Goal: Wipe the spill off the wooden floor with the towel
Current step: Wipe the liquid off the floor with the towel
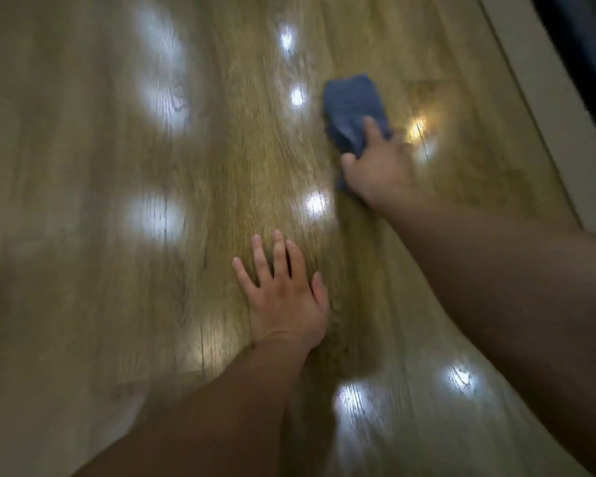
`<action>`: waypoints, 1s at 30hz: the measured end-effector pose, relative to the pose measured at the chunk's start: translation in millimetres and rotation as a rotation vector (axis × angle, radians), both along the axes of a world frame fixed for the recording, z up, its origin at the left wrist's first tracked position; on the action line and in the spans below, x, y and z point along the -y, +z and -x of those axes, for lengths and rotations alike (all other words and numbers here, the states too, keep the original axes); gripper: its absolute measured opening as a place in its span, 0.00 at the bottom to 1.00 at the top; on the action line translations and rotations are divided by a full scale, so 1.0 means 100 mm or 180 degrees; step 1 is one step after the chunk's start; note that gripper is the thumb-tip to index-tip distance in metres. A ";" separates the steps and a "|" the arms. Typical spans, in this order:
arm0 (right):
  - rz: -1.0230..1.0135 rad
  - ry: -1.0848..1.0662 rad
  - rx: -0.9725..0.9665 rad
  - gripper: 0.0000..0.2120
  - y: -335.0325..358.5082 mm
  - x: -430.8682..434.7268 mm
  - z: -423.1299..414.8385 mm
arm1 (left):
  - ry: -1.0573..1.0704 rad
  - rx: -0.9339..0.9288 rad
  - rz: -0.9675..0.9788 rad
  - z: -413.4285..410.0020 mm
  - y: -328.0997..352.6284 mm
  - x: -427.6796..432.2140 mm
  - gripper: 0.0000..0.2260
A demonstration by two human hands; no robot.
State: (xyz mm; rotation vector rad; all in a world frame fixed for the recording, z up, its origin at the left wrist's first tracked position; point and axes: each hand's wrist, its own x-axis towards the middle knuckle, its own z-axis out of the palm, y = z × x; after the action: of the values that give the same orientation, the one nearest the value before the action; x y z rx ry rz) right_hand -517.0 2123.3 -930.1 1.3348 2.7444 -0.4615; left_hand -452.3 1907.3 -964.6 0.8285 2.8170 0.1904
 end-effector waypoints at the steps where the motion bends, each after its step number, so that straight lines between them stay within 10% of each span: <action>1: 0.0134 0.0426 0.0133 0.35 0.05 0.23 0.14 | -0.0017 0.0029 -0.0007 -0.01 0.01 0.00 0.29; 6: 0.0288 0.1472 0.0276 0.33 0.20 0.50 -0.02 | -0.0022 0.0069 -0.0012 0.02 0.03 0.00 0.29; 14: 0.0238 -0.1186 0.0499 0.37 -0.03 -1.47 -1.92 | -0.0027 0.0201 0.0193 0.06 0.02 0.00 0.30; 20: -0.0169 -0.2112 0.0667 0.34 -0.31 -1.78 -0.88 | -0.0071 0.0001 0.0090 0.07 -0.03 0.00 0.29; 30: -0.0035 0.1866 0.0194 0.36 0.04 0.08 0.83 | 0.0020 -0.0096 0.0176 0.02 -0.03 0.00 0.28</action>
State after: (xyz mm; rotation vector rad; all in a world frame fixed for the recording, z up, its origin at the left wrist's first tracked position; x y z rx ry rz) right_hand -600.5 2114.9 -926.5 0.4791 2.8937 -0.3478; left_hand -454.5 1907.0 -967.4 0.8172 2.8393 0.1014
